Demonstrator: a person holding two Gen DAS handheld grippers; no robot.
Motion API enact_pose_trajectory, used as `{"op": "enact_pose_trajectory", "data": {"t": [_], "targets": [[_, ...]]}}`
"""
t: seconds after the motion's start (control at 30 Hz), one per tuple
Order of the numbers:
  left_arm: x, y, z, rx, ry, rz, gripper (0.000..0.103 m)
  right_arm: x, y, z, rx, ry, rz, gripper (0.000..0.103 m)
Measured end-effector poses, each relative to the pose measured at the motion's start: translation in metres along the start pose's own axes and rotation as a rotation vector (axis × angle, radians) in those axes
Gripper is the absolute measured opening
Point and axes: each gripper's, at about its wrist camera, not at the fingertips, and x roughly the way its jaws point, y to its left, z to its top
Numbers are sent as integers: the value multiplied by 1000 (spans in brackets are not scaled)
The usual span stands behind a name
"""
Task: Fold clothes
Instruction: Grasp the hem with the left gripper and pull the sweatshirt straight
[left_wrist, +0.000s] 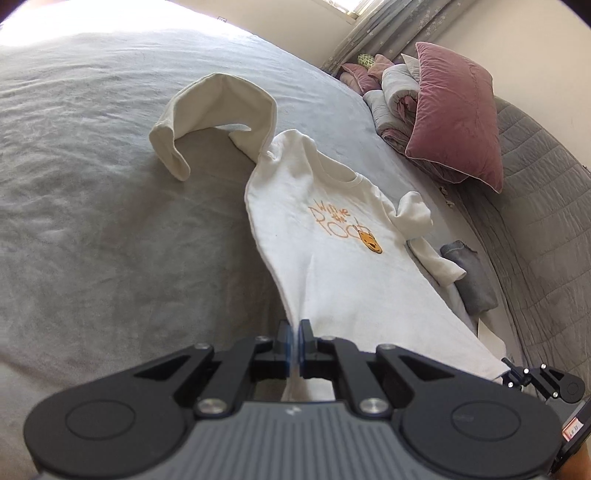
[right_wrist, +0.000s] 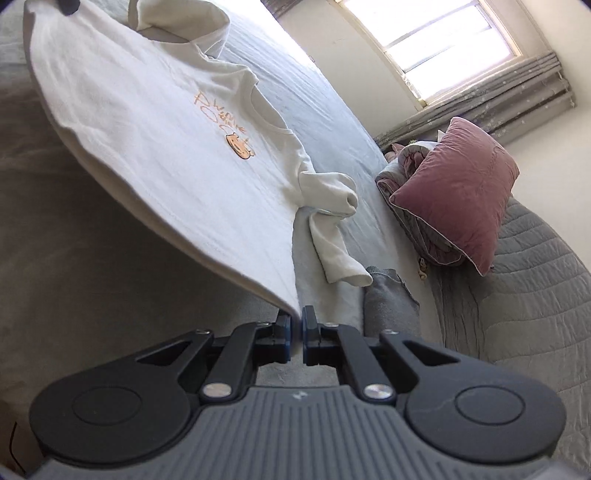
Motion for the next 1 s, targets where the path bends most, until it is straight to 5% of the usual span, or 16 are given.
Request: {"op": "enact_pose_trajectory", "data": {"t": [0.3,0.67,0.77,0.83,1.0], "targets": [[-11,-1,-49,107,96,58,3,-25,22,-29,-174,35,154,4],[13,10,-74,136,169,120,5,5,49,-41,-67,117,289,8],[5,13,-65,132,165,105,12,5,46,-42,-51,130,322,23],[0,18,-54,121,133,106,26,1,40,-40,-30,129,345,44],[-5,38,-12,44,50,141,34,1,16,-26,101,119,437,50]]}}
